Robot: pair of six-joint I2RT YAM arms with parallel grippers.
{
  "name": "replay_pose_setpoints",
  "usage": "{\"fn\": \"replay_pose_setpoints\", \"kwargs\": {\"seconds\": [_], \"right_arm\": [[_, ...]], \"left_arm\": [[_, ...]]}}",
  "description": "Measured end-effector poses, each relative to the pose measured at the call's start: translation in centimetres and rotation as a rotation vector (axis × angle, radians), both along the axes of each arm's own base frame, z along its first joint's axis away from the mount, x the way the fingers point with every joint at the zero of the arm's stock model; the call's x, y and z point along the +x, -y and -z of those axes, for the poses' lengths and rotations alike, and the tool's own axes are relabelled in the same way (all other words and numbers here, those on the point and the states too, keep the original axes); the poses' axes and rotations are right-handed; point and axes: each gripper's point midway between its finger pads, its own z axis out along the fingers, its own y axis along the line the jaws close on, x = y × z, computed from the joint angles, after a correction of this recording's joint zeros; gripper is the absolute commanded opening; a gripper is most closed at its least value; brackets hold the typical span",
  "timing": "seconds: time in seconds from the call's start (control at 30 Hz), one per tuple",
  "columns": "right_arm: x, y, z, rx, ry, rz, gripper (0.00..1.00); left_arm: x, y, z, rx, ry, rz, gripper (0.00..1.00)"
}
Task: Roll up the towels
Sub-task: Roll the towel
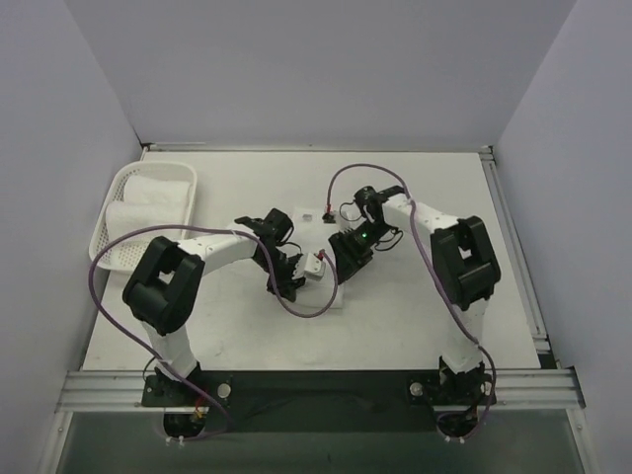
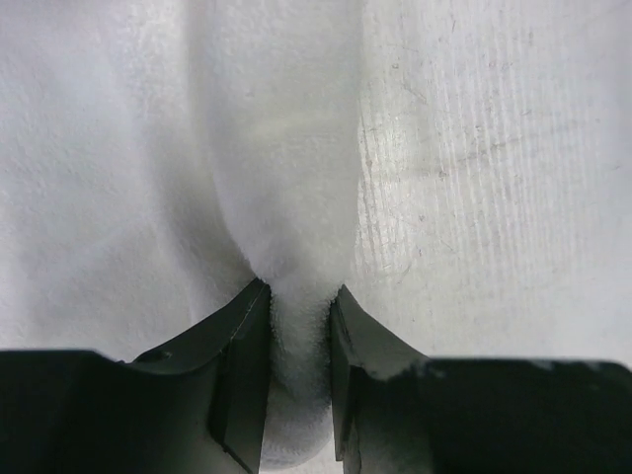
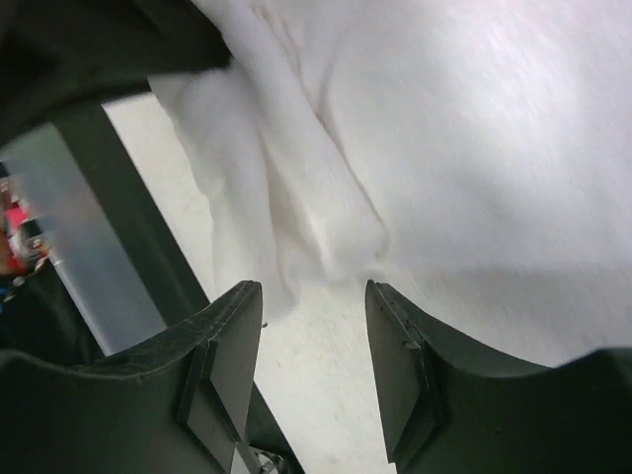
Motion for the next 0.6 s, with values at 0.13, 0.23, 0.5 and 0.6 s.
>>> {"fn": "replay_pose_setpoints", "kwargs": {"seconds": [0.13,0.23,0.5,0.6], "right_arm": [[0.0,3.9,-1.3,-0.062,0.133,0.068,0.47],[-0.6,6.5,-2.9,-0.092,0.246,0.102,0.46],[-5.4,7.4,-6.7,-0.079,0.595,-0.060,0.42],[-8.0,6.5,-6.4,-0.081,0.701,-0.203,0.57]], "left_arm": [[0.4,-0.2,0.1,0.013,-0.196,-0.048,0.02],[0.4,-0.1,0.2,0.011,-0.336,-0.089,0.02],[0.5,-0.2,0.2,0.059,-0.619,-0.197,0.08],[0.1,-0.4,0.2,0.094,-0.703,-0.230,0.08]]}}
